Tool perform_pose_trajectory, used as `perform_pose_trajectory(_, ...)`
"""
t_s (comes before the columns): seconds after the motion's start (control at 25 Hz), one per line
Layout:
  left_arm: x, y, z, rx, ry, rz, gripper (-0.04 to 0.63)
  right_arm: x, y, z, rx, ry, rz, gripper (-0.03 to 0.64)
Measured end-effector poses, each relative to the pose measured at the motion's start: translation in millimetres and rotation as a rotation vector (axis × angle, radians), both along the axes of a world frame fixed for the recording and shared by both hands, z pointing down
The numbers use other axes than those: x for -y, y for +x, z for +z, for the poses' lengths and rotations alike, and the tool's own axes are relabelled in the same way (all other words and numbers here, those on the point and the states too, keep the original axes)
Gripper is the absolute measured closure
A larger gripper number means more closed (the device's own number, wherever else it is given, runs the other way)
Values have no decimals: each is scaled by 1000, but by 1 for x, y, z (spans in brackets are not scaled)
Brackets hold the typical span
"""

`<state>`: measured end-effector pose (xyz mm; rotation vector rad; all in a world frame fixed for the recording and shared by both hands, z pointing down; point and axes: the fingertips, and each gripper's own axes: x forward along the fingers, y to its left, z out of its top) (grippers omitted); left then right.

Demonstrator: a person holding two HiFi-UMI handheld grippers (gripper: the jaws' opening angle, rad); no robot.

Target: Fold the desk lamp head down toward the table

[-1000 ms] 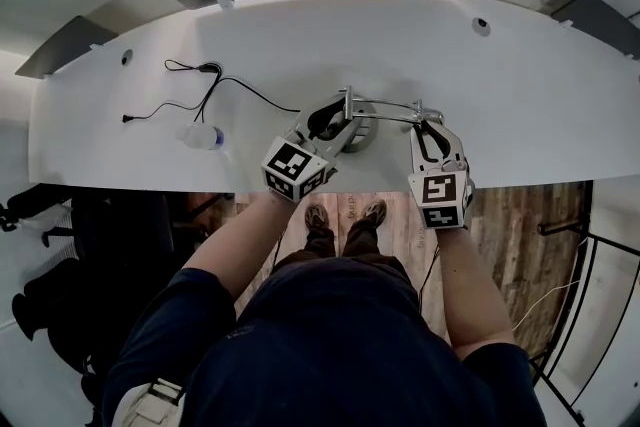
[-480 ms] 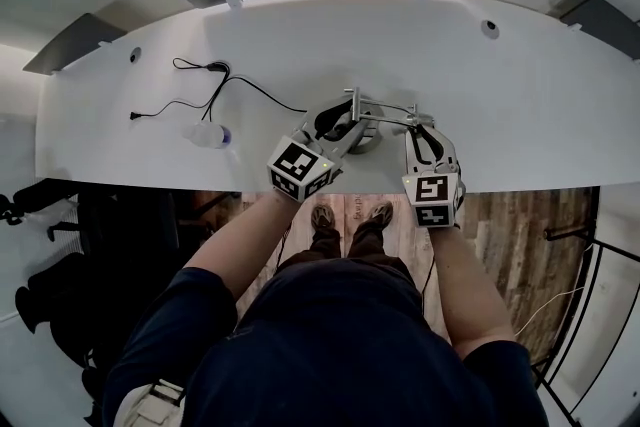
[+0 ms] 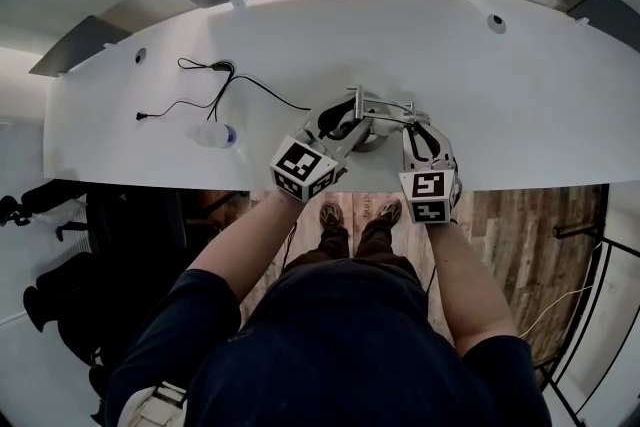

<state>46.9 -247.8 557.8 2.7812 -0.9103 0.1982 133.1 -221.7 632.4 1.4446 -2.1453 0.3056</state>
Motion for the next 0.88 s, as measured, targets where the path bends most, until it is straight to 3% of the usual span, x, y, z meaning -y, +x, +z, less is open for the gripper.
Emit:
perform_pose_trajectory(0.32, 0, -1, 0, 16, 1, -5, 468, 1, -3, 3, -10, 2, -6, 543)
perform_pose_trajectory(0.72, -9, -11, -4, 119, 24, -1, 468, -8, 1, -20, -145, 43, -55, 511)
perform_pose_trajectory(0.88, -21, -22, -9, 124, 36, -23, 468, -22, 3, -34, -173, 68, -61, 511)
